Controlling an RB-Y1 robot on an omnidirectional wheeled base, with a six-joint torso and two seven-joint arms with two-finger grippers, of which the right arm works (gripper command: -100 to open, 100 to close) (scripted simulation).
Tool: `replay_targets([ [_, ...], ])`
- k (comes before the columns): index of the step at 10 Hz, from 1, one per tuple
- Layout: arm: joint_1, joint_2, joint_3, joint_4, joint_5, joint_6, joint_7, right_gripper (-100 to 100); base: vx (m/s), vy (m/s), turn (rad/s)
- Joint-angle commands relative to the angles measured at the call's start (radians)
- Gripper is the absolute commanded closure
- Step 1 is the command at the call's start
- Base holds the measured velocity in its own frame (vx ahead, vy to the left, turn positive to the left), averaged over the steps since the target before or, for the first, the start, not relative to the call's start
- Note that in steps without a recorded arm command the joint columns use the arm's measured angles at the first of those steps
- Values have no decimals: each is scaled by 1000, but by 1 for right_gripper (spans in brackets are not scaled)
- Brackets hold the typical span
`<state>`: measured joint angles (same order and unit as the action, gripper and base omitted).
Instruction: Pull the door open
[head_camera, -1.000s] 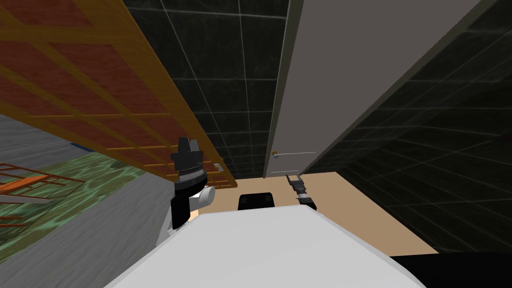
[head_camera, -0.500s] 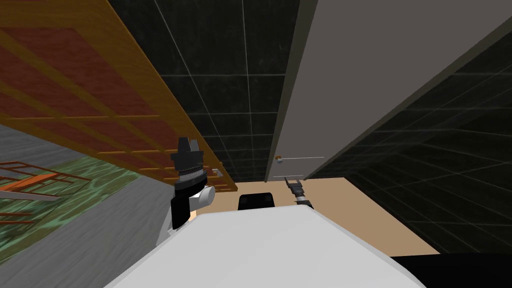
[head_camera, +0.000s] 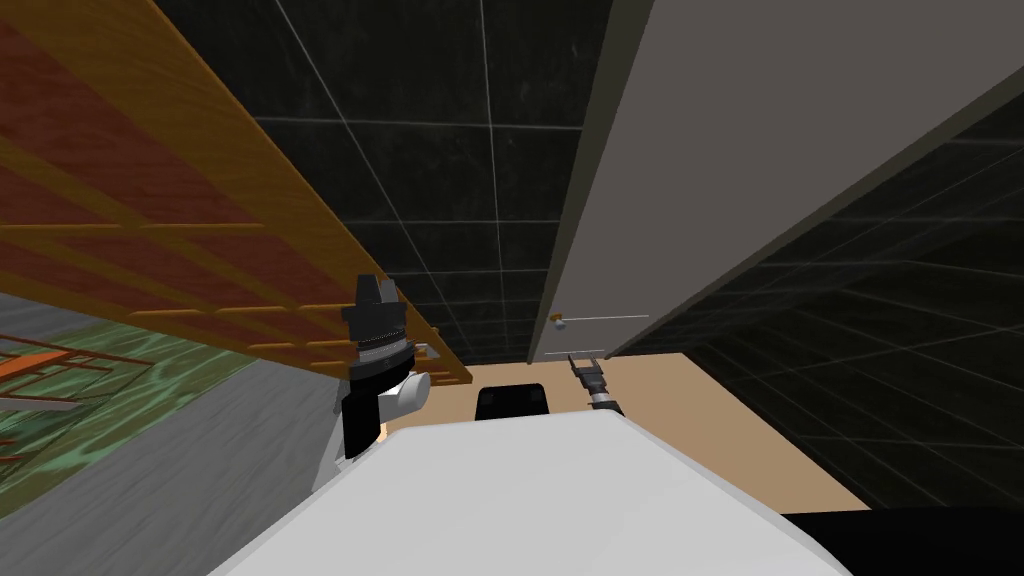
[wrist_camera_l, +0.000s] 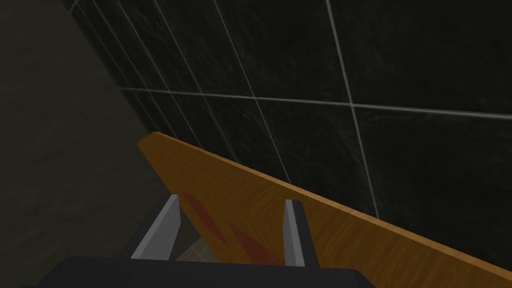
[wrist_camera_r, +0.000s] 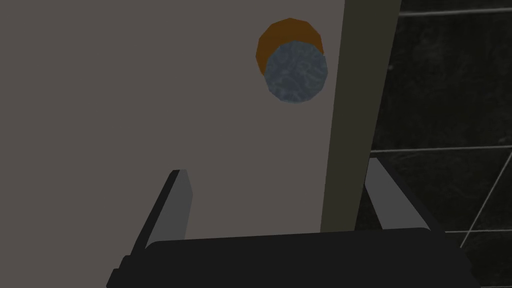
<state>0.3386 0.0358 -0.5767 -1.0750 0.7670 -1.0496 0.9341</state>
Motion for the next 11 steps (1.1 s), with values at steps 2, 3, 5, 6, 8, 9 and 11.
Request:
replay_targets([
  [2,-27,-35,26,10,-3,28,14,-100,-184,-92,-156],
  [3,-46,-48,45,16,-5,46,22,-100,-109,5,-225],
  [5,-78,-55,76,27,-7,78,37,-100,58,66,-189],
  [6,-89,-53,86,31,-8,88,42,-100,144,66,-64],
  [8,-109,-44,106,38,-8,108,51,-100,177,41,-32],
  [9,-119,-37,115,42,-9,118,55,-100,207,21,-3],
  [11,-128,-29,124,45,-9,126,59,-100,166,12,14],
])
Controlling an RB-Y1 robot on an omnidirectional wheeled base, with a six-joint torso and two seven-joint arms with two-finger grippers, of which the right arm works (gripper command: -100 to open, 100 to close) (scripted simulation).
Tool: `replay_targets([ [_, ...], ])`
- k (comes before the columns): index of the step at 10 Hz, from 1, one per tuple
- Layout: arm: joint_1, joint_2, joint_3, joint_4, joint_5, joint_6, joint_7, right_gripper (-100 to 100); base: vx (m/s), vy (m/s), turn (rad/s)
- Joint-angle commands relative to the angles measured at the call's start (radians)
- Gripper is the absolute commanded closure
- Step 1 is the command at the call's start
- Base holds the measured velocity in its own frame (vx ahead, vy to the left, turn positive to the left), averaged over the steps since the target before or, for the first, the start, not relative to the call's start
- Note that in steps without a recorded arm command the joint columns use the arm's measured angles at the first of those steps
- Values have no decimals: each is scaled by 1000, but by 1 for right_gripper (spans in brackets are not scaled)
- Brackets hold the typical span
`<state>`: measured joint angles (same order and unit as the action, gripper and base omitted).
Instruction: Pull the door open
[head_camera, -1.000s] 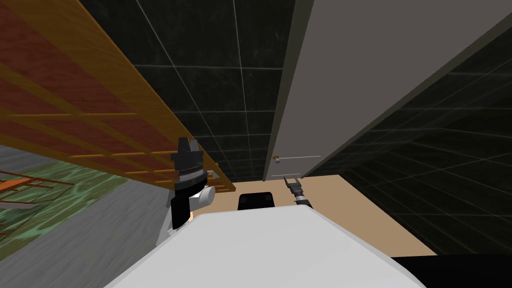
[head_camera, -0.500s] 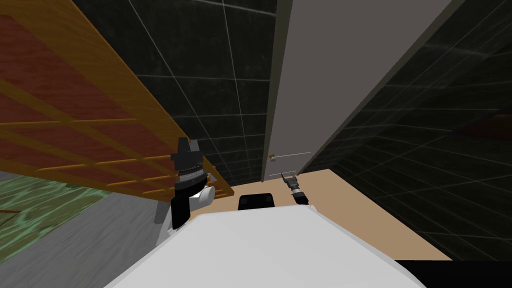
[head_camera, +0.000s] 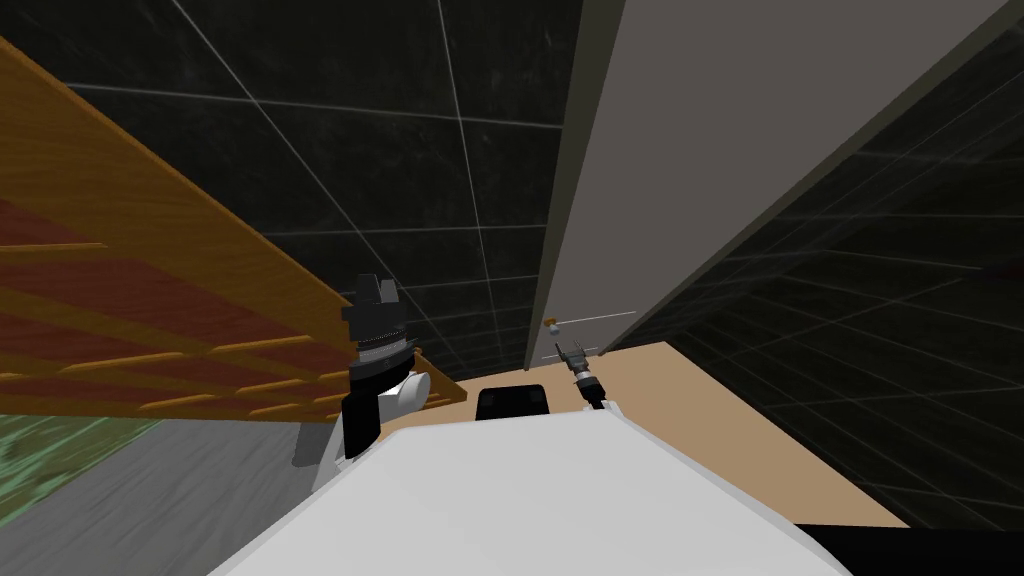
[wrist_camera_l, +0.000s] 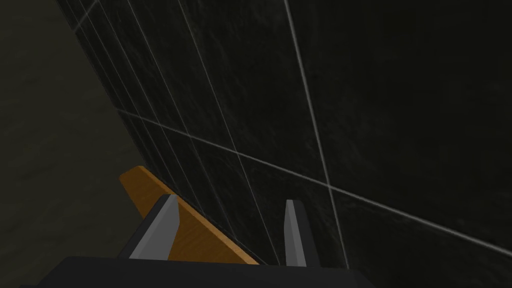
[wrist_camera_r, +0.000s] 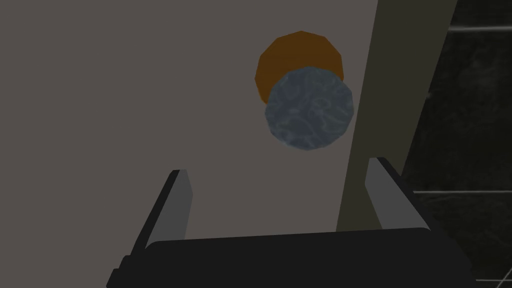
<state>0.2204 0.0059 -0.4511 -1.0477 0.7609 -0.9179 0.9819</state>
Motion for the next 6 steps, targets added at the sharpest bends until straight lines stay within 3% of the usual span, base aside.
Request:
replay_targets([
  [1,-24,19,12,23,-3,9,17,-100,167,3,57],
  [4,-36,41,24,28,-3,21,22,-100,182,-5,49],
  [5,-36,36,22,28,-3,19,20,-100,74,0,9],
  [6,-36,36,22,28,-3,19,20,100,-9,1,-4],
])
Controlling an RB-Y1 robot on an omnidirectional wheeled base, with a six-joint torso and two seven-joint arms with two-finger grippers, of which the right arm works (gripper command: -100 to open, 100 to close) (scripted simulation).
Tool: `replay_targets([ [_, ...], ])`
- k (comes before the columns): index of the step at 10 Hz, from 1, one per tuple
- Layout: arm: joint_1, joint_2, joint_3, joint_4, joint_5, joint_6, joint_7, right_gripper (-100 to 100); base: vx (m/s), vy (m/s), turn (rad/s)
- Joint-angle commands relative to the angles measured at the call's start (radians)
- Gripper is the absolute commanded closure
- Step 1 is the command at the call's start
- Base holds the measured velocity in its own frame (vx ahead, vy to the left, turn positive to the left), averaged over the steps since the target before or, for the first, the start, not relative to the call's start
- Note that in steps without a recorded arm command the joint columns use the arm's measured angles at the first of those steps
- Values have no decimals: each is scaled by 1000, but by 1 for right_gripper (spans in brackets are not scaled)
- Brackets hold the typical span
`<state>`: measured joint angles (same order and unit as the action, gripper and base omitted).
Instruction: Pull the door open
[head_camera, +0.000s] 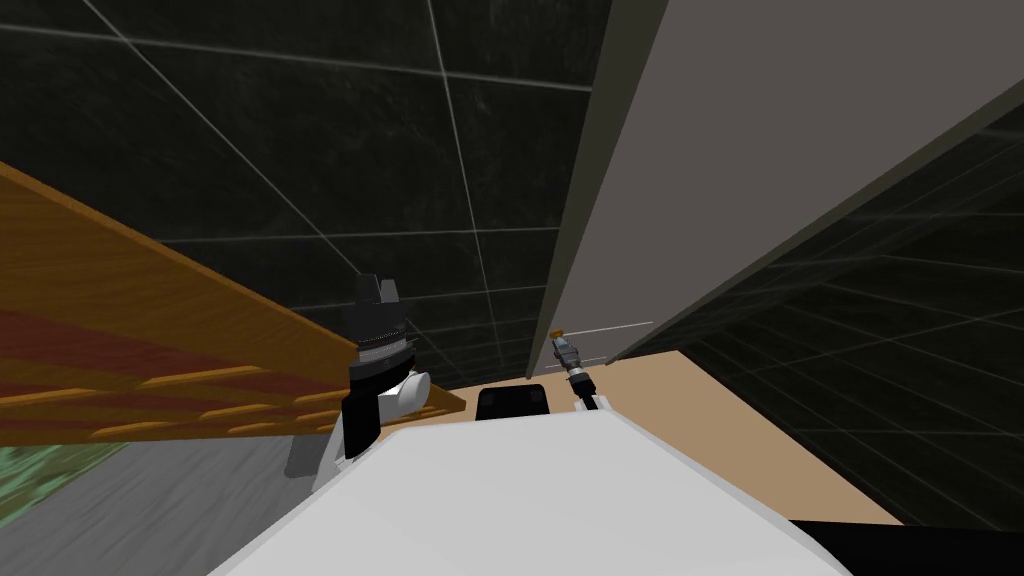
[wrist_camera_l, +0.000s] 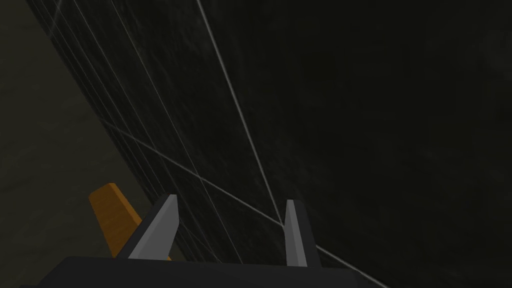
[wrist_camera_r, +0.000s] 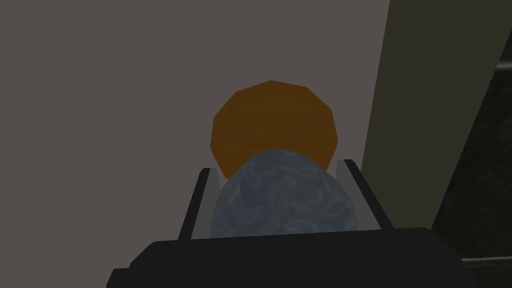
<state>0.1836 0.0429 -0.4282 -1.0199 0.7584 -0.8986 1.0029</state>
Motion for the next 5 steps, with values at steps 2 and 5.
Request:
replay_targets([
  [2,1,-1,-1,0,0,0,-1,100,-24,0,4],
  [5,1,-1,-1,0,0,0,-1,100,-7,-1,-1],
])
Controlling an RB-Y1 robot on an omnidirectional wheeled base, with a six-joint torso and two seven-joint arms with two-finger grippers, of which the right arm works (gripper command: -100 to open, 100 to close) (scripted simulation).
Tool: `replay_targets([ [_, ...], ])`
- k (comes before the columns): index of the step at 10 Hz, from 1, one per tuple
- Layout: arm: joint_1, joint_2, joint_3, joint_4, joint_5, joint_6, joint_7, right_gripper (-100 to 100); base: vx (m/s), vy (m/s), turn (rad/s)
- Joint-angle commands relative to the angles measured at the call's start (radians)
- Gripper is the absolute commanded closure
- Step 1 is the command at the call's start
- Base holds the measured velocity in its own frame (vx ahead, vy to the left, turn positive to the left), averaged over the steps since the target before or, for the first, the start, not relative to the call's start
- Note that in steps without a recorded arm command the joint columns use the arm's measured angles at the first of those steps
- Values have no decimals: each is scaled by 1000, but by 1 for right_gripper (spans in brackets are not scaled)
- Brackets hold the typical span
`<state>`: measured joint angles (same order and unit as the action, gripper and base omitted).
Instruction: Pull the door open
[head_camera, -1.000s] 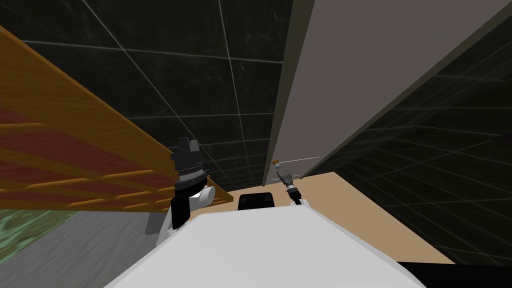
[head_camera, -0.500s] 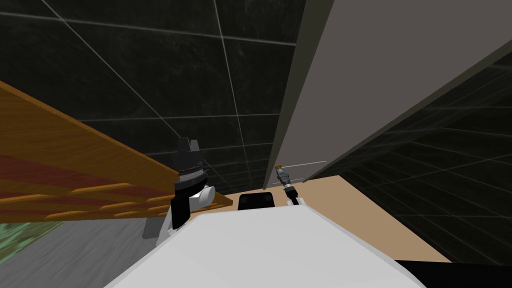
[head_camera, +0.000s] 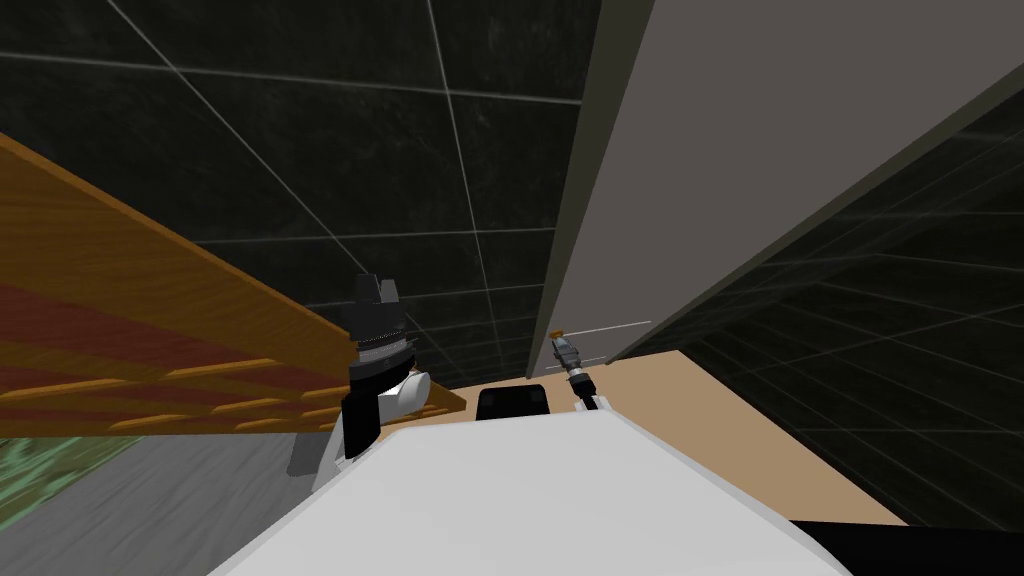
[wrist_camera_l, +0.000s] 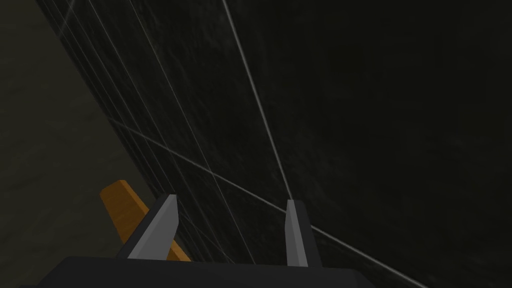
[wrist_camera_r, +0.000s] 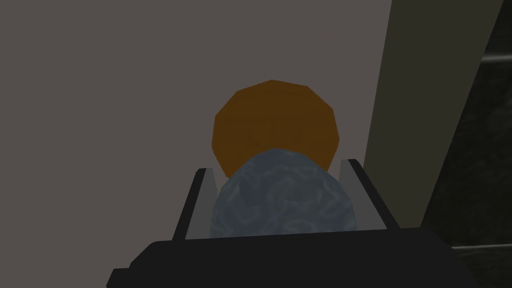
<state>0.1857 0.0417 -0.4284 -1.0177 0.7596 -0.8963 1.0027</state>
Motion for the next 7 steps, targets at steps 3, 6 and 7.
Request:
replay_targets([
  [3,-5,-11,10,8,-33,1,-75,100,-49,-20,63],
  [6,-10,-24,21,16,-70,2,-159,100,-67,-27,76],
  [7,-12,-28,26,20,-84,3,-186,100,-73,-24,85],
])
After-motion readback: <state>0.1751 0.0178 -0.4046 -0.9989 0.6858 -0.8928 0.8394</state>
